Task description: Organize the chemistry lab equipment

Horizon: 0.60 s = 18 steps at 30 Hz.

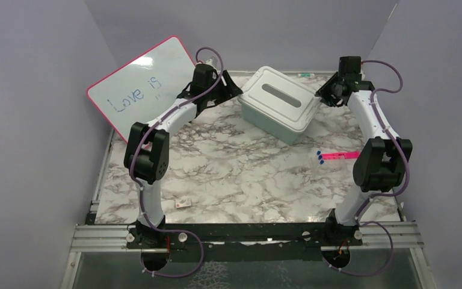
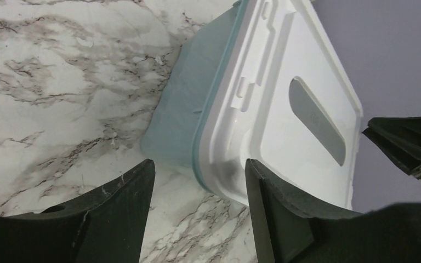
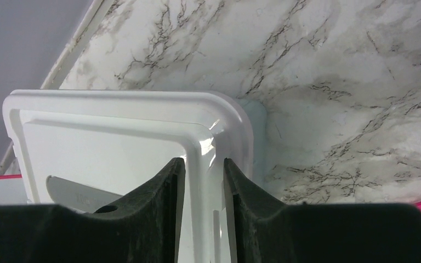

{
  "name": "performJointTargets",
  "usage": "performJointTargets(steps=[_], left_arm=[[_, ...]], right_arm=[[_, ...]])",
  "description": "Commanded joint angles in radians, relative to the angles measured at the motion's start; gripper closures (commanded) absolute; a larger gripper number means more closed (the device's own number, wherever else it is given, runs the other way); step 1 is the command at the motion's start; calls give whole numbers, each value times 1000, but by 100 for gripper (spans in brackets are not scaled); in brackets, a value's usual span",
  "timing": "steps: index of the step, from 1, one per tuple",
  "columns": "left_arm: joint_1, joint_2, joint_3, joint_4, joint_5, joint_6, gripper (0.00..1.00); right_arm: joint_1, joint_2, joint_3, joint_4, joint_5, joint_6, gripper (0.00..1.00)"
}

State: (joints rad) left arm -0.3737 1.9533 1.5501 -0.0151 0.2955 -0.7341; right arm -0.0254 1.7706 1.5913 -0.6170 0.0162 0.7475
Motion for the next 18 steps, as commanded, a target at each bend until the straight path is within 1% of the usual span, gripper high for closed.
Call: performJointTargets(steps=[1, 8, 12, 15, 18], left_arm=[[-4, 53, 67, -82, 5, 49, 38], [-5, 120, 107, -164, 4, 83, 49], [-7, 152, 135, -222, -1, 103, 56], [-7, 155, 142, -235, -3, 119, 57], [-4, 160, 230, -282, -13, 185, 56]], right_arm=[[7, -14, 1, 20, -29, -65, 64], [7, 29, 13, 8, -31, -170, 64], [7, 71, 56, -30, -35, -224, 64], [7, 92, 95, -61, -41, -267, 64], [7, 78, 135, -72, -38, -298, 64]])
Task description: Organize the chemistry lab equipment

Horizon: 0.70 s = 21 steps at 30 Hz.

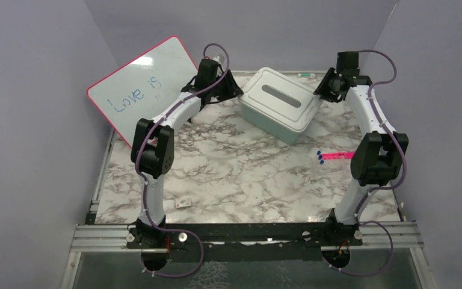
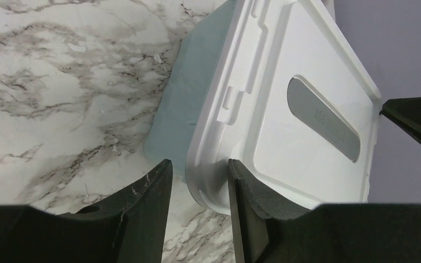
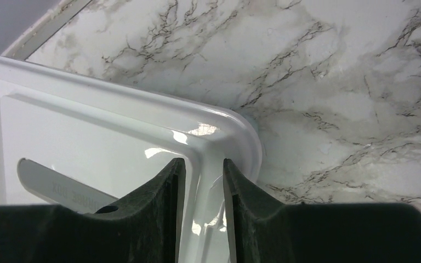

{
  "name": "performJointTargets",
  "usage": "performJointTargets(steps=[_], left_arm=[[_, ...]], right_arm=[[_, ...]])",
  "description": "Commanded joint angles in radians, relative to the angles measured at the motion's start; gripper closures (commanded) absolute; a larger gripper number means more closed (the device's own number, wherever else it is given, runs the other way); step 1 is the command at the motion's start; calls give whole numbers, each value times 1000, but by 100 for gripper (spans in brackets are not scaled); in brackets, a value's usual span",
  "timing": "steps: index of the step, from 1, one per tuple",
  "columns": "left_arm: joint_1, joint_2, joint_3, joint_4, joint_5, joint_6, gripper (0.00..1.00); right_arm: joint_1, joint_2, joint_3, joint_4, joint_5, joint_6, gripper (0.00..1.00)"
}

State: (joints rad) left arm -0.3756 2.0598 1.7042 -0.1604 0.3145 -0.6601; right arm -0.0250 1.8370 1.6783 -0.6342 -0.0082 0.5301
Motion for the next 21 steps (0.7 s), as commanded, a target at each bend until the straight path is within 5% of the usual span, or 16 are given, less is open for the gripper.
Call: performJointTargets(steps=[1, 9, 12, 16, 21], left_arm=[[-1, 50, 109, -152, -40, 135, 54], [27, -87, 267, -292, -155, 313, 28], [32, -218, 163, -298, -249, 338, 3], [33, -413, -39, -309, -408, 287, 1], [35, -642, -307, -278, -354, 340, 1]], right_arm=[[7, -2, 55, -45, -7, -86, 64], [7, -185, 41, -59, 32, -117, 58], [7, -313, -72, -58, 67, -112, 54], [7, -512, -258, -70, 120, -104, 50], [7, -737, -436, -150, 168, -83, 48]])
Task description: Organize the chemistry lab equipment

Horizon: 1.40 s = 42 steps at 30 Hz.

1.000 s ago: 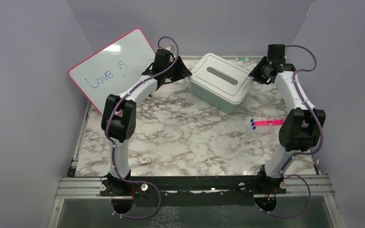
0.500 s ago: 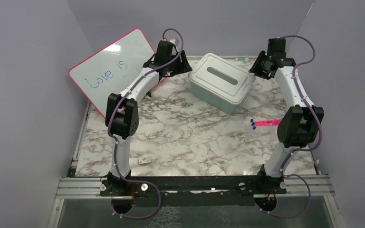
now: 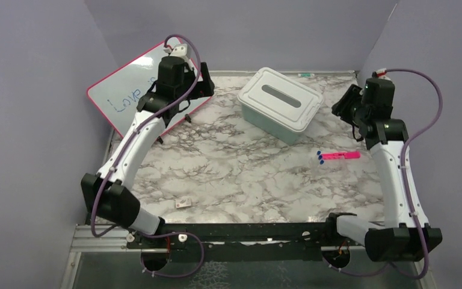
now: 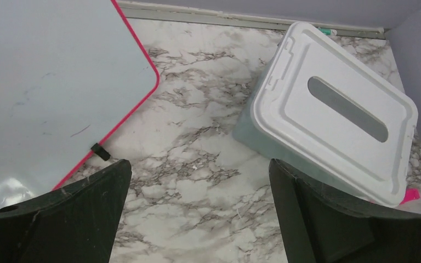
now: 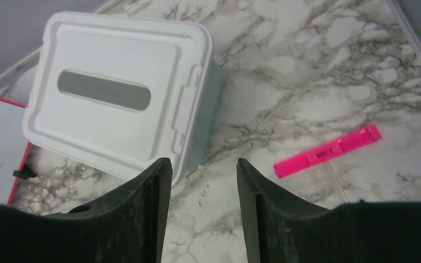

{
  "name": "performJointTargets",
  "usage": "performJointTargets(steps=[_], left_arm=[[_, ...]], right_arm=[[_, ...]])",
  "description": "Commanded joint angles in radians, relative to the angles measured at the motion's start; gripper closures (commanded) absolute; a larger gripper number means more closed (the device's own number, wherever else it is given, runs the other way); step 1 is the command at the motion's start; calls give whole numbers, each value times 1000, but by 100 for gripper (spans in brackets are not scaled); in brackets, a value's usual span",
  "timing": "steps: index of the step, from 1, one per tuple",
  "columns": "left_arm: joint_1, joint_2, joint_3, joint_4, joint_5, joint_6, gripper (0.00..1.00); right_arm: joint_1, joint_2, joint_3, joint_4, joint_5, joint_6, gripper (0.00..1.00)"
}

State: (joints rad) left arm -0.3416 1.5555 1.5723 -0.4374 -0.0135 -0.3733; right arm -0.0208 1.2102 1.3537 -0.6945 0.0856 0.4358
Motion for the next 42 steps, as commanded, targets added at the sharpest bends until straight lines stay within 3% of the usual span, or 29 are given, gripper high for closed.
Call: performJointTargets(steps=[1, 4, 8, 19, 30, 42], left_arm=[[1, -177, -229, 13, -3, 56, 1], [1, -288, -350, 37, 97, 66, 1], [1, -430, -407, 14, 55, 75, 1], [-2, -632, -290, -165, -141, 147, 1], [-5, -765, -243, -342, -213, 53, 1], [-5, -873, -178, -410, -221, 46, 1]], right_arm=[[2, -151, -142, -107, 81, 20, 48], [2, -264, -205, -170, 100, 55, 47], [2, -391, -212, -250, 111, 83, 47], [2, -623, -73, -413, 126, 74, 47], [2, -693, 95, -522, 161, 2, 38], [2, -750, 90, -554, 149, 13, 37]])
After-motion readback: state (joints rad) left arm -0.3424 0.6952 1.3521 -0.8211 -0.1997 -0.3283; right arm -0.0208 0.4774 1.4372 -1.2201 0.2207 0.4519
